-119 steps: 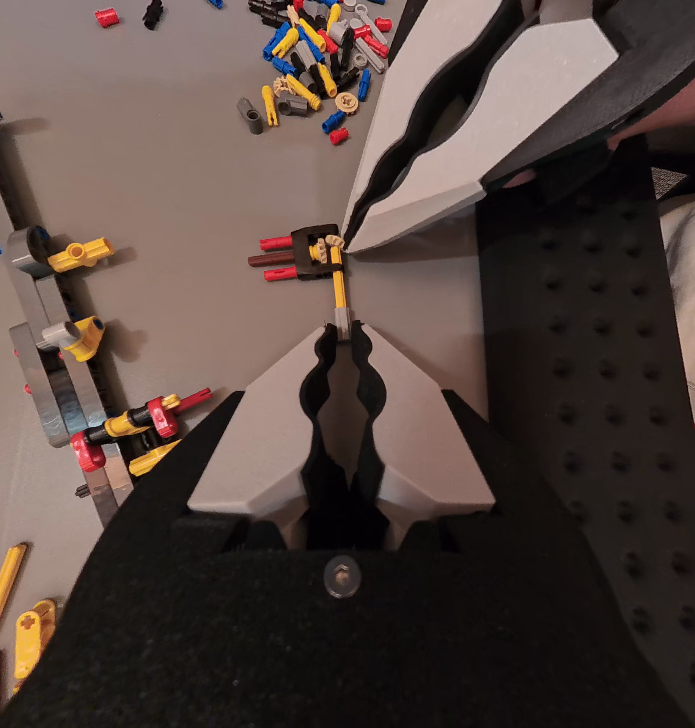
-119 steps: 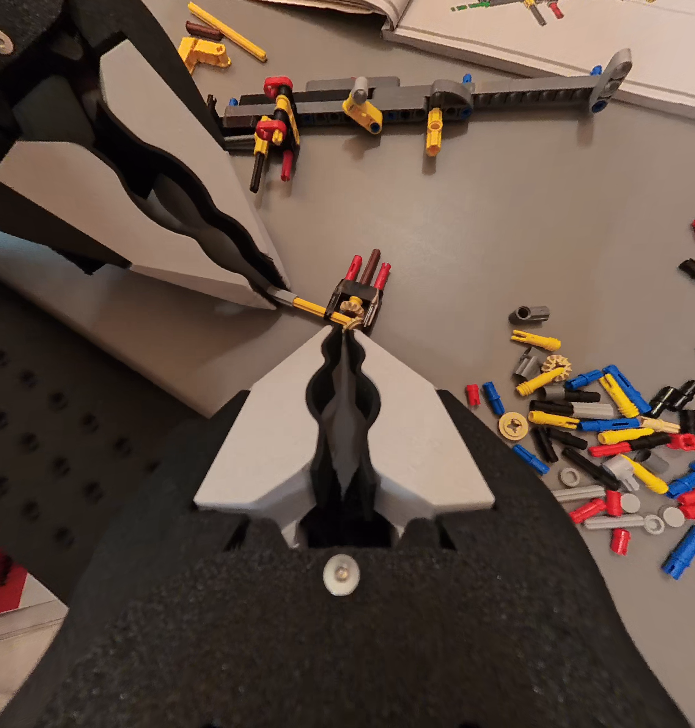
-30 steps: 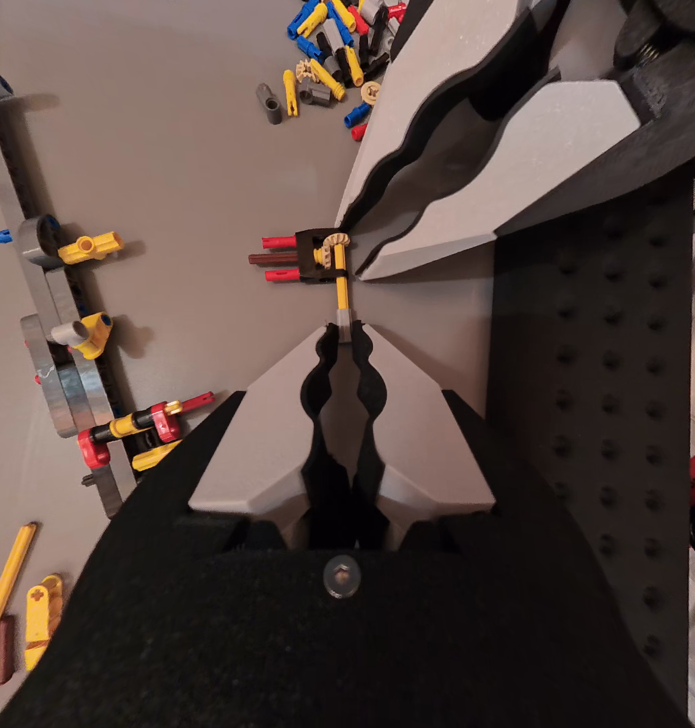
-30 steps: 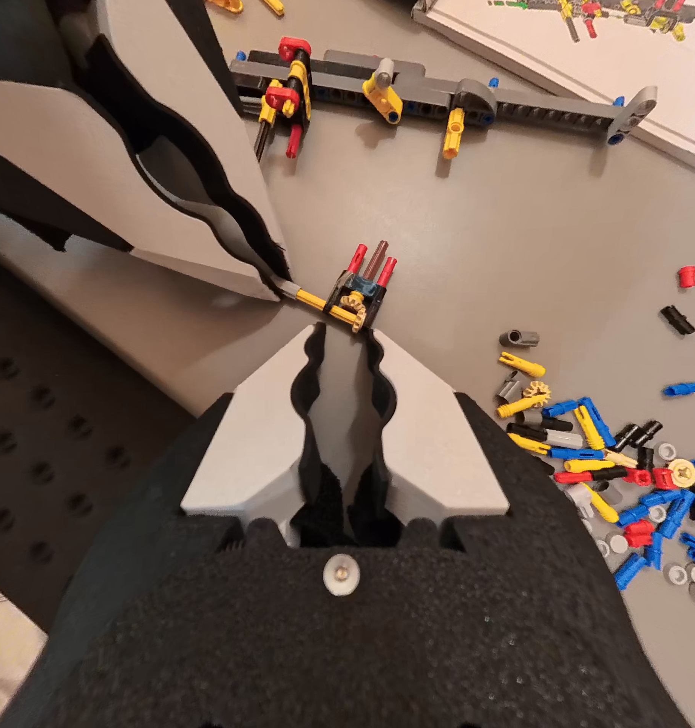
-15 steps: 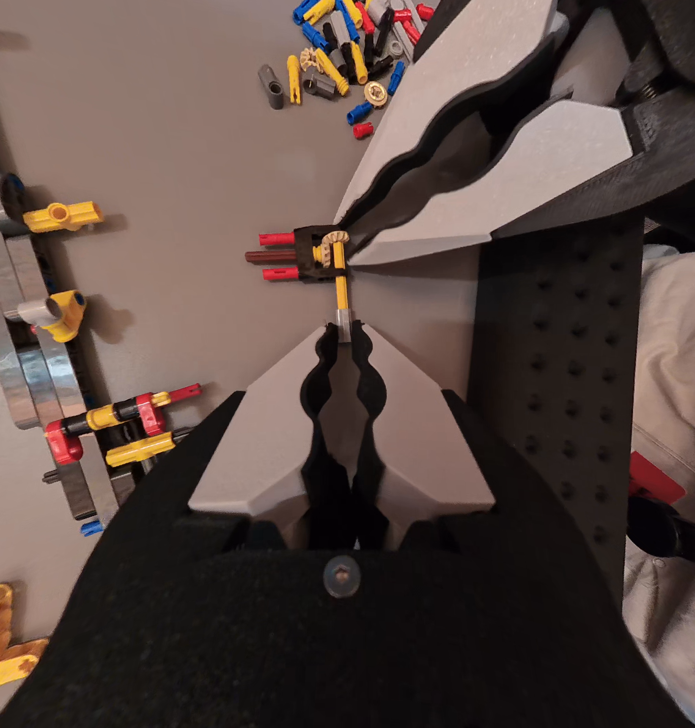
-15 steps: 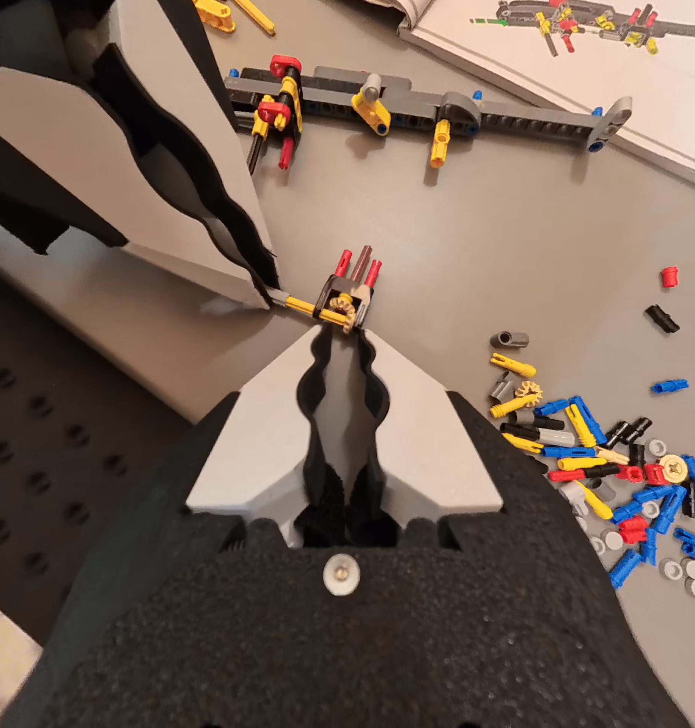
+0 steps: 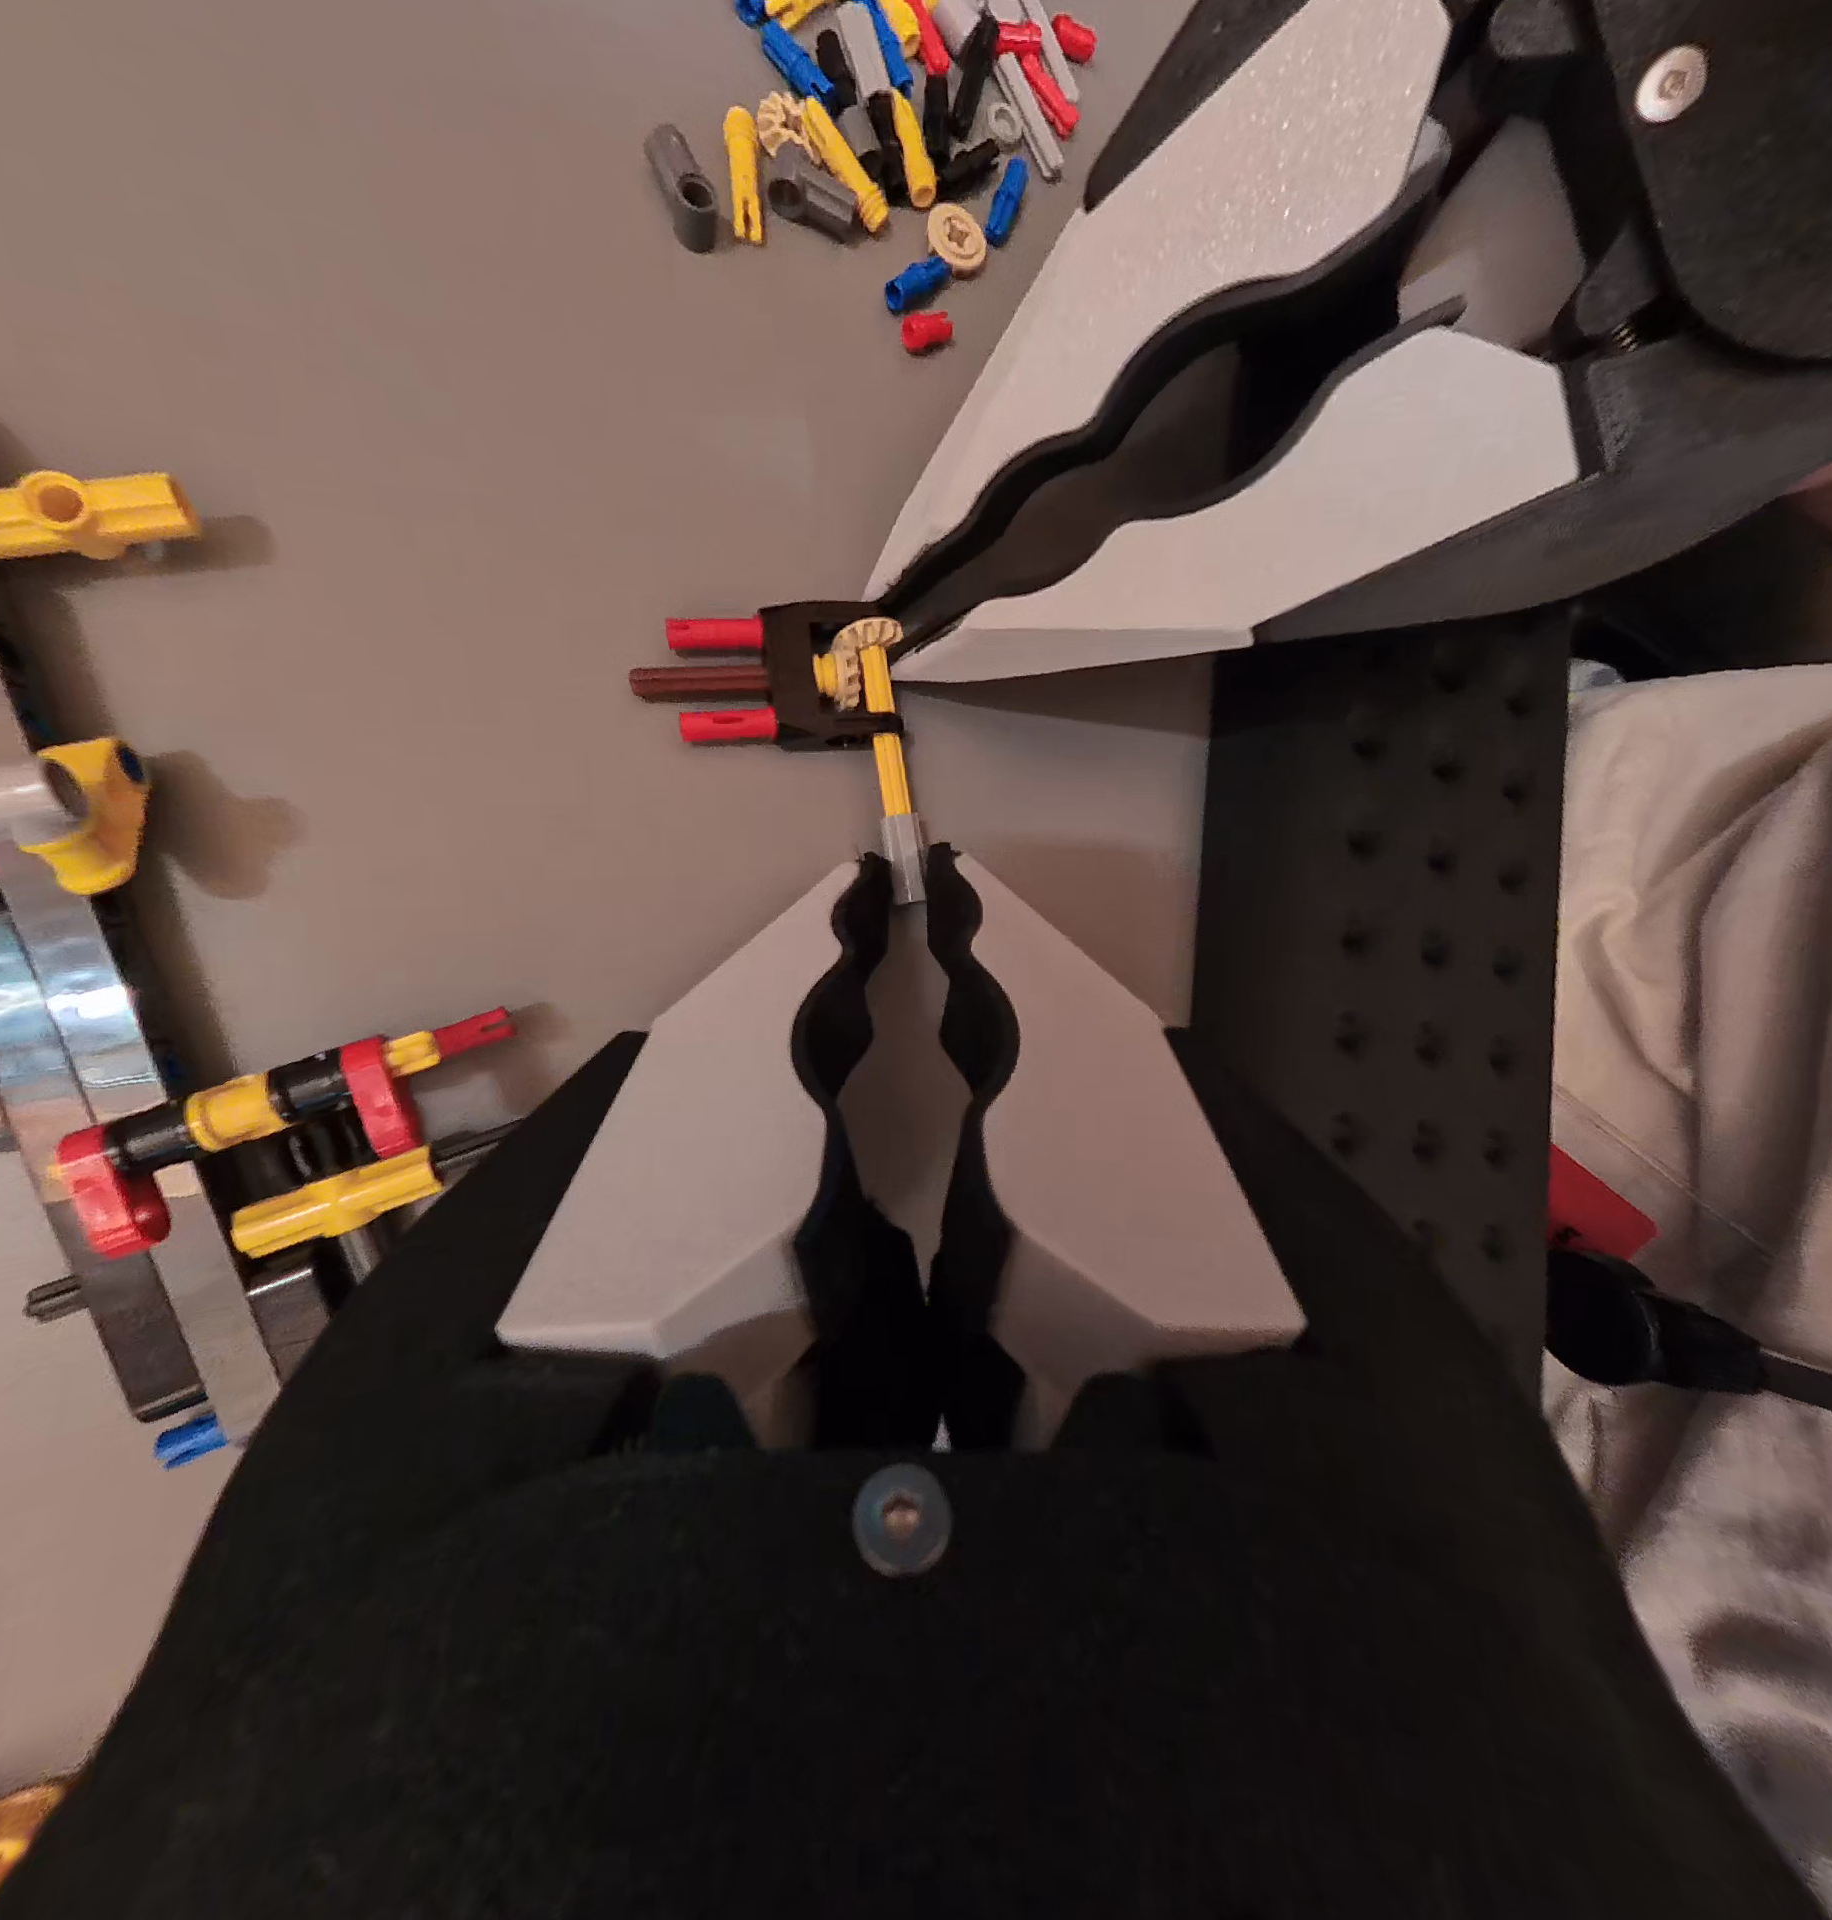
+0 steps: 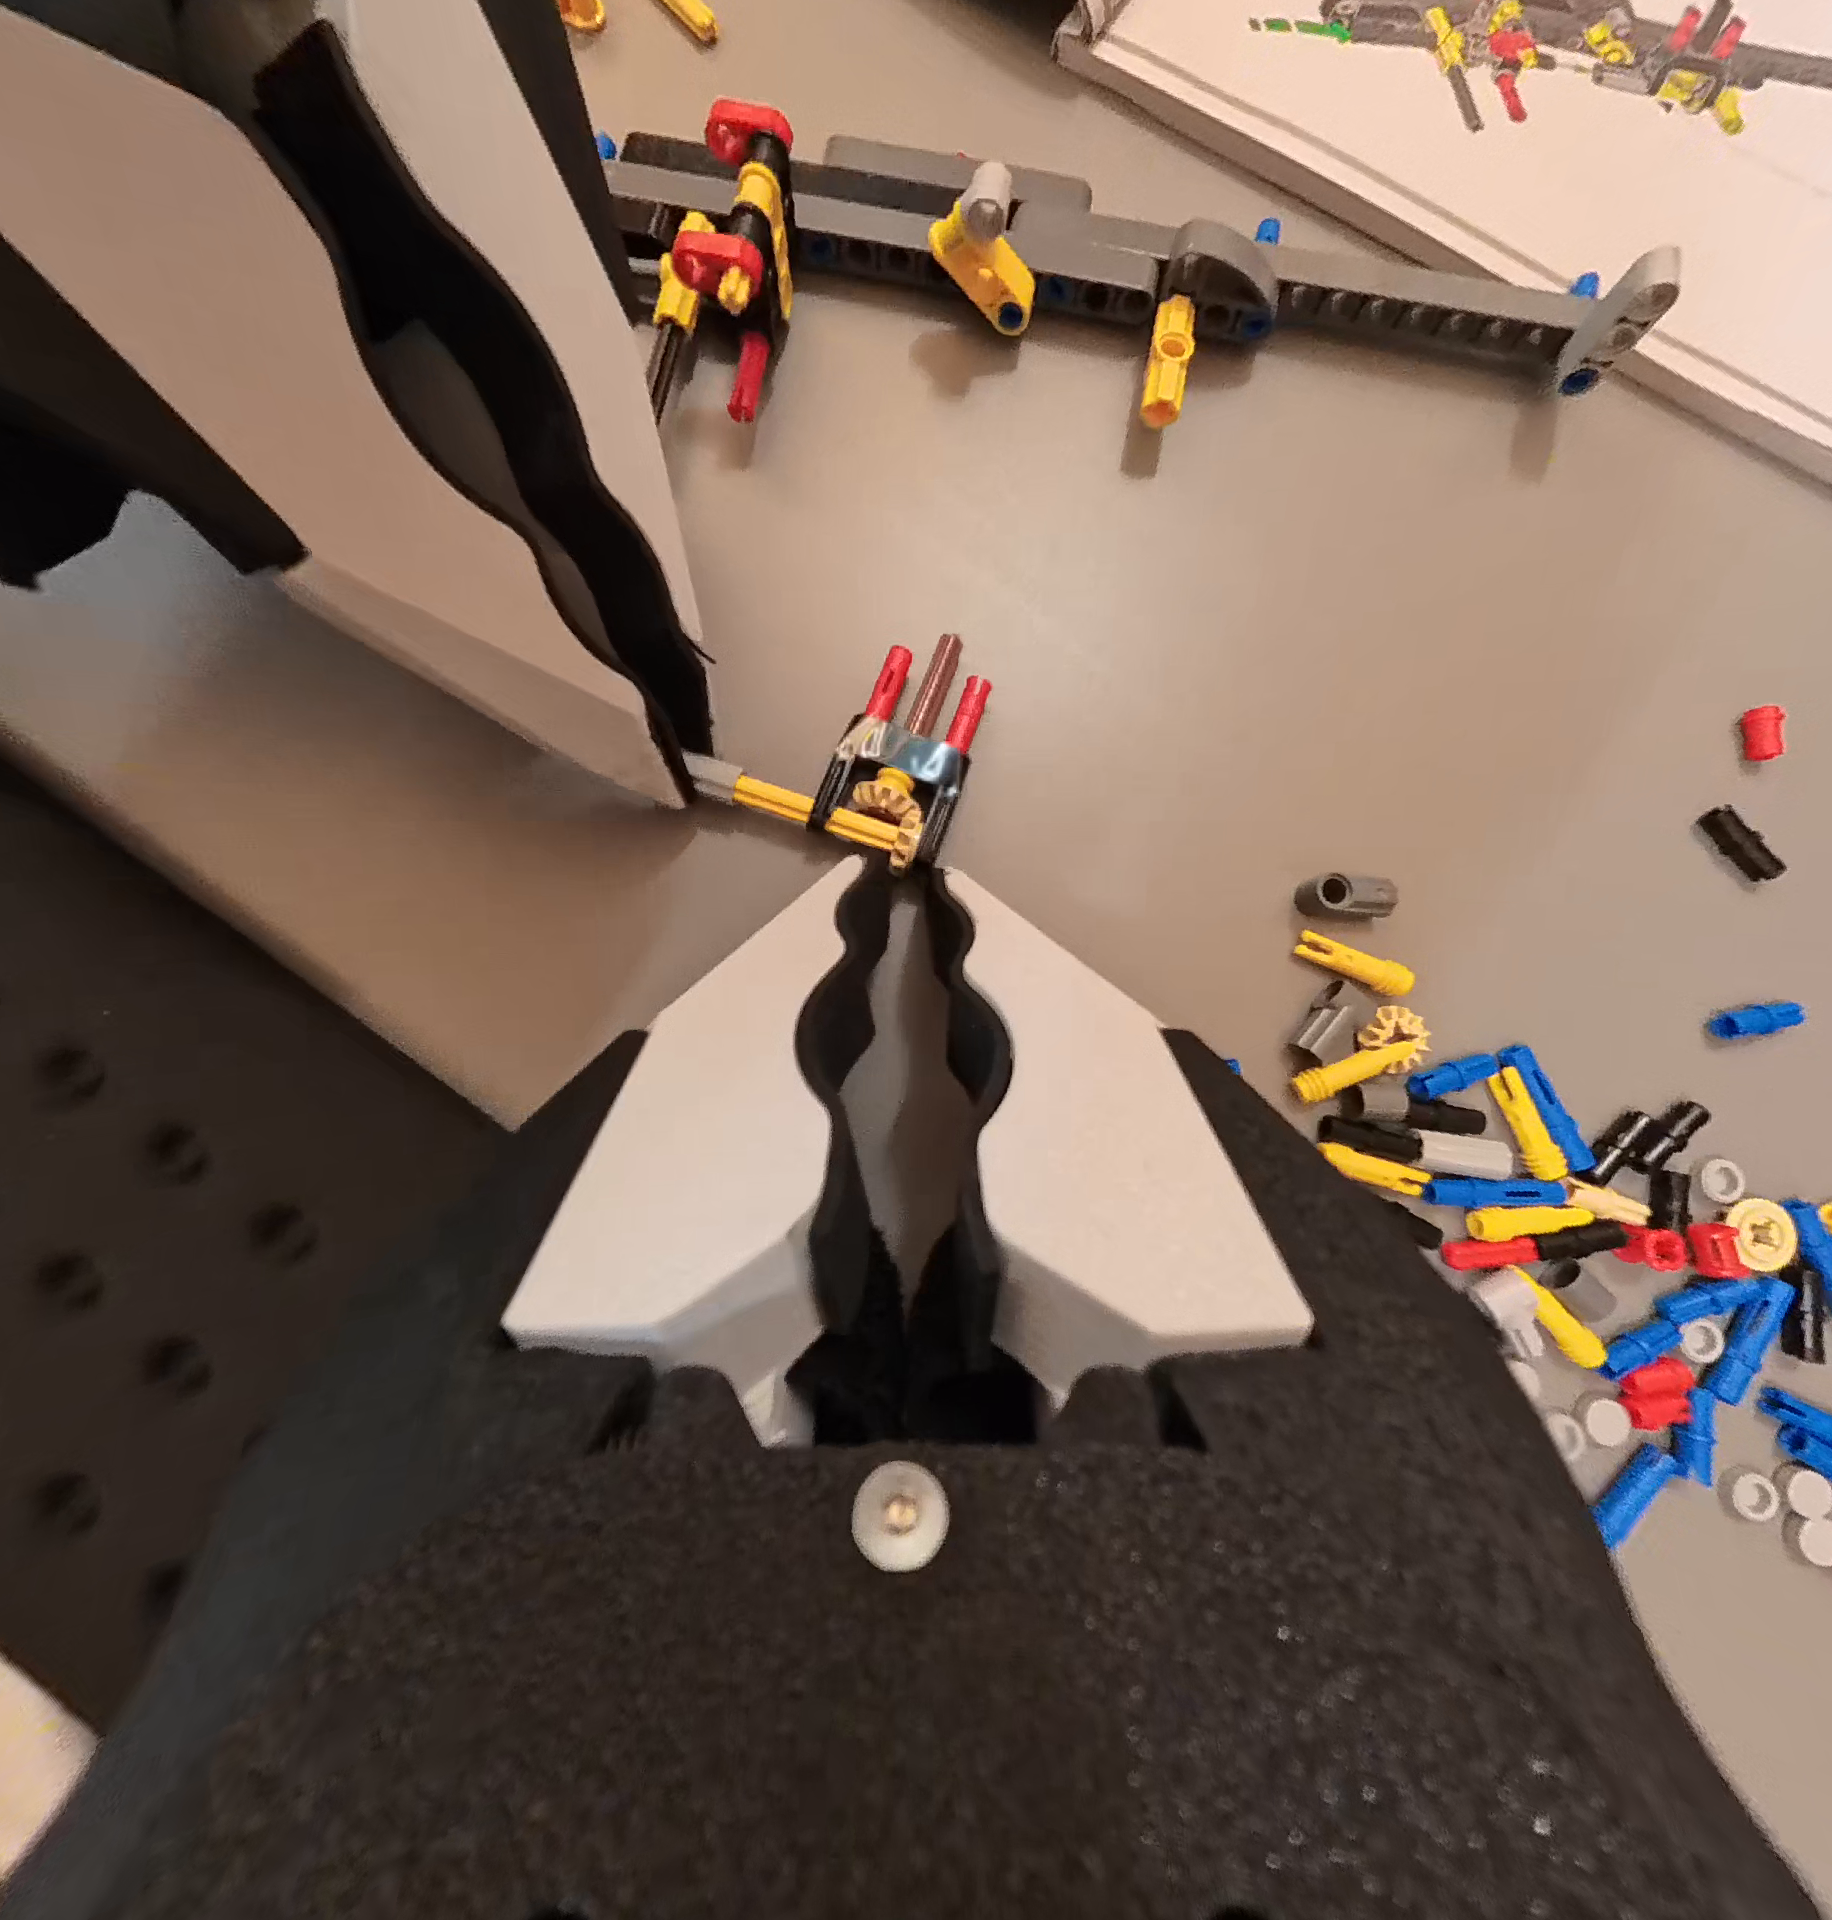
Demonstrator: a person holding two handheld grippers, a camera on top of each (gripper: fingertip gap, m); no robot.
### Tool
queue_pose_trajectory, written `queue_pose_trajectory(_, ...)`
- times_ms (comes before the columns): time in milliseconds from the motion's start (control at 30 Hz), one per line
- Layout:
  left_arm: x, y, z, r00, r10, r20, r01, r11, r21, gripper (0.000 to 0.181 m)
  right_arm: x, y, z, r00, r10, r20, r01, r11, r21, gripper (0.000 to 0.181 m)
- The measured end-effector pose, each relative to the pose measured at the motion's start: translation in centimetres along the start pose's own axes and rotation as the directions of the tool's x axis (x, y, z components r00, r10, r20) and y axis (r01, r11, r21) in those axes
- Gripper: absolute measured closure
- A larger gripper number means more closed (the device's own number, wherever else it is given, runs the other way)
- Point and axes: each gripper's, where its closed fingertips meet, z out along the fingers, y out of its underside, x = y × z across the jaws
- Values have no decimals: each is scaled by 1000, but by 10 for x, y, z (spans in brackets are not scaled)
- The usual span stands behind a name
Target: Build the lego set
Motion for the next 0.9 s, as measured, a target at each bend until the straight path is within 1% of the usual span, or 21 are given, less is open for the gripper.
queue_pose_trajectory(167, 1, 1, -1, 997, -5, -71, 3, 999, -35, 175, -2, 0, 0, 1000, -20, 8, 20, 1000, 0, 175)
queue_pose_trajectory(300, 0, 2, -2, 996, 54, -69, -59, 996, -63, 176, -4, 0, -1, 998, -53, 15, 53, 999, -2, 175)
queue_pose_trajectory(467, 2, 0, 0, 994, 63, -89, -68, 996, -51, 176, -2, 0, 0, 997, -83, -6, 83, 997, -3, 175)
queue_pose_trajectory(533, 3, 0, 0, 994, 66, -89, -71, 996, -47, 176, -2, 0, 0, 998, -58, 13, 58, 998, -2, 175)
queue_pose_trajectory(567, 3, 1, 0, 994, 66, -86, -70, 996, -46, 176, -4, 0, 0, 998, -50, 40, 50, 999, -2, 171)
queue_pose_trajectory(633, 3, 1, 0, 995, 52, -90, -56, 998, -38, 176, -13, 0, -2, 992, -44, 120, 44, 999, 1, 151)
queue_pose_trajectory(733, 3, 1, 0, 994, 38, -103, -42, 999, -31, 176, -22, -1, -4, 978, -30, 208, 30, 1000, 4, 133)
queue_pose_trajectory(767, 3, 1, 0, 994, 37, -102, -41, 999, -32, 175, -23, -2, -4, 974, -24, 224, 24, 1000, 4, 129)
queue_pose_trajectory(800, 3, 1, 0, 994, 35, -100, -38, 999, -33, 176, -23, -2, -4, 975, -21, 223, 20, 1000, 6, 130)
queue_pose_trajectory(867, 3, 0, 1, 995, 20, -99, -23, 999, -30, 175, -18, -3, -3, 983, -21, 185, 21, 1000, 6, 137)
queue_pose_trajectory(900, 4, -1, 2, 995, 5, -100, -7, 1000, -26, 175, -17, -4, -2, 985, -23, 173, 21, 1000, 10, 138)
